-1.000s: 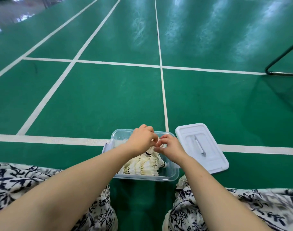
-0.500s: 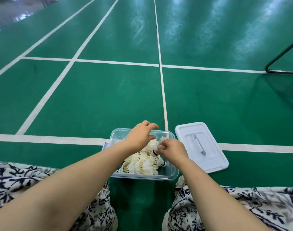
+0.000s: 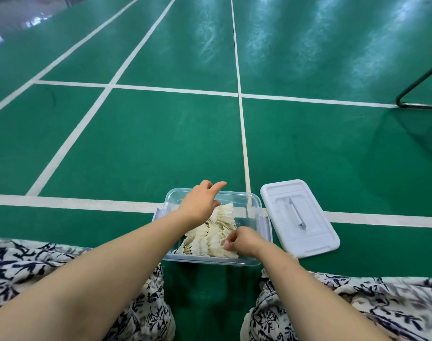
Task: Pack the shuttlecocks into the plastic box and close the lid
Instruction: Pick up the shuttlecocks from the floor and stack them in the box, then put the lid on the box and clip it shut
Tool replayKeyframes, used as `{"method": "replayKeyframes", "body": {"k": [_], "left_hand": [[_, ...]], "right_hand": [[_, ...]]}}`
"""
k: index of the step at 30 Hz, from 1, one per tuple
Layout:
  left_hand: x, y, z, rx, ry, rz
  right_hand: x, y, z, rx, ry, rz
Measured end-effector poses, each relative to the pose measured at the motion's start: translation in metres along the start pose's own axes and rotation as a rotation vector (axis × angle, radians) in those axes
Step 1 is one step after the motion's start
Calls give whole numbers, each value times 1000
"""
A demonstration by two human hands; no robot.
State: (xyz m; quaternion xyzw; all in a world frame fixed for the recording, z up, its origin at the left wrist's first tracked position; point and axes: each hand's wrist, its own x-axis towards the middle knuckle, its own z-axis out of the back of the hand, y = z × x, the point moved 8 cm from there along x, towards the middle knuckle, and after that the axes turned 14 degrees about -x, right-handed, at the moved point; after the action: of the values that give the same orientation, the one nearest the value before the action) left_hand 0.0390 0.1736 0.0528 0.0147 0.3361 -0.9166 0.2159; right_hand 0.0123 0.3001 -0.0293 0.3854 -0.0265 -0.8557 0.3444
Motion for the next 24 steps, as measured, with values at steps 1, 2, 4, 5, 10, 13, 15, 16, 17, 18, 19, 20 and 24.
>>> {"method": "replayKeyframes", "body": {"k": [1,2,4,5,10,13,15,16,17,18,19,20,24], "left_hand": [[0,0,0,-5,-1,3],[0,1,0,-14,-2,8],[-1,1,-1,-46,-7,20],[-1,1,-1,-64,-9,26],[-5,1,-5,-92,12,61],[-4,-4,-8,-102,29,70],[1,-12,-9,-121,19,57],[3,-17,-10,-135,9,45],[6,-23,-10,-148,-15,26],[9,-30,-9,-160,-42,5],[12,-37,-8,-173,-65,-11],[16,-42,-6,-182,-85,-23],[28,-46,-5,-159,-133,-43]], "right_hand": [[1,1,-5,-8,-3,-5],[1,2,-10,-28,-4,-12],[3,5,-18,-94,-9,-22],[4,5,-21,-117,-14,-30],[4,3,-26,-106,9,-35],[2,0,0,-81,-32,-83],[2,-8,30,-99,-118,-146],[3,-13,46,-103,-155,-173],[6,-17,64,-114,-197,-189],[9,-21,85,-136,-235,-195],[12,-27,106,-159,-272,-204],[15,-34,126,-173,-309,-221],[24,-90,176,-115,-389,-325]]}}
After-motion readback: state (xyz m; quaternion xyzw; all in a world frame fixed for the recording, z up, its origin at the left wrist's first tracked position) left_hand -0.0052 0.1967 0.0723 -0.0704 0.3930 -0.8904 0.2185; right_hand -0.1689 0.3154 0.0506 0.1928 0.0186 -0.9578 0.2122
